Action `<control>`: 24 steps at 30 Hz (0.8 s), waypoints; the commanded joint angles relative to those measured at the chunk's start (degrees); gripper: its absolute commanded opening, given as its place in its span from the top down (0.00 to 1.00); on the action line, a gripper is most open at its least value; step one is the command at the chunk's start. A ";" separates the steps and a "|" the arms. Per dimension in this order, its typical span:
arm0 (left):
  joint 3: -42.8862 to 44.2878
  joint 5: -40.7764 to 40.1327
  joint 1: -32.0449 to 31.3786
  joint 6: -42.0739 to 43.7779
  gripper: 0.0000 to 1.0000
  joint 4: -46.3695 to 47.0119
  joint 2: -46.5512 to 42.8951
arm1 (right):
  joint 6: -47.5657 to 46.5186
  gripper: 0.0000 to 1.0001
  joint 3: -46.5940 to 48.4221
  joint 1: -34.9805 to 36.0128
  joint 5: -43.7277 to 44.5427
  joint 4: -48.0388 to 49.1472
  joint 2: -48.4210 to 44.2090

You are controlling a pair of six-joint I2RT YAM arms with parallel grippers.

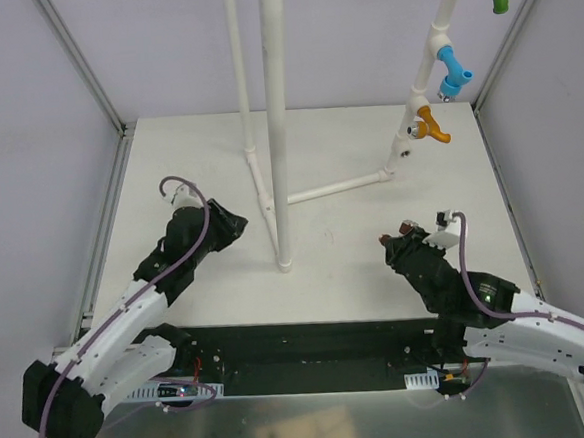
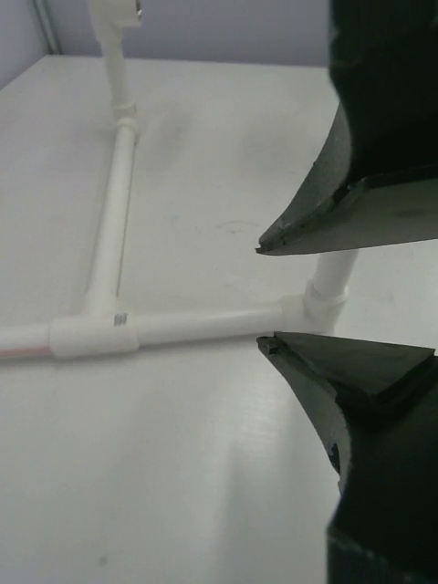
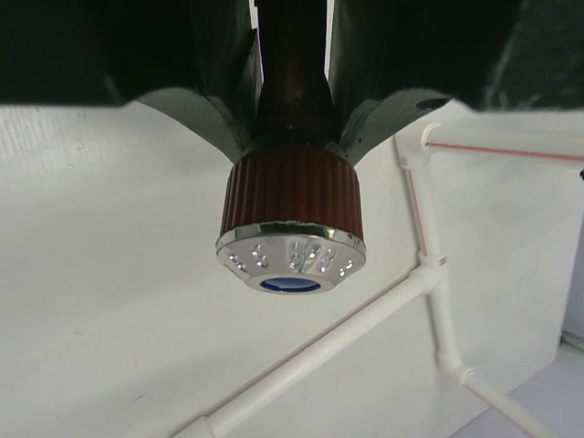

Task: Install the water faucets
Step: Pick up the adaptor at the center of the board, then install the water faucet onto the adaptor.

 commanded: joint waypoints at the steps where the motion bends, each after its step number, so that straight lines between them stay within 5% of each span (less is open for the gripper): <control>1: 2.93 24.33 1.96 -0.76 0.61 22.95 12.08 | -4.28 1.00 3.77 -13.73 -17.83 4.09 5.01; 5: 4.78 29.55 0.30 -2.18 0.67 33.35 21.59 | -5.86 1.00 3.16 -19.30 -25.61 8.22 5.73; 24: -1.45 25.42 -15.70 -11.93 0.72 54.10 35.76 | -6.39 1.00 2.98 -19.92 -23.59 7.00 2.74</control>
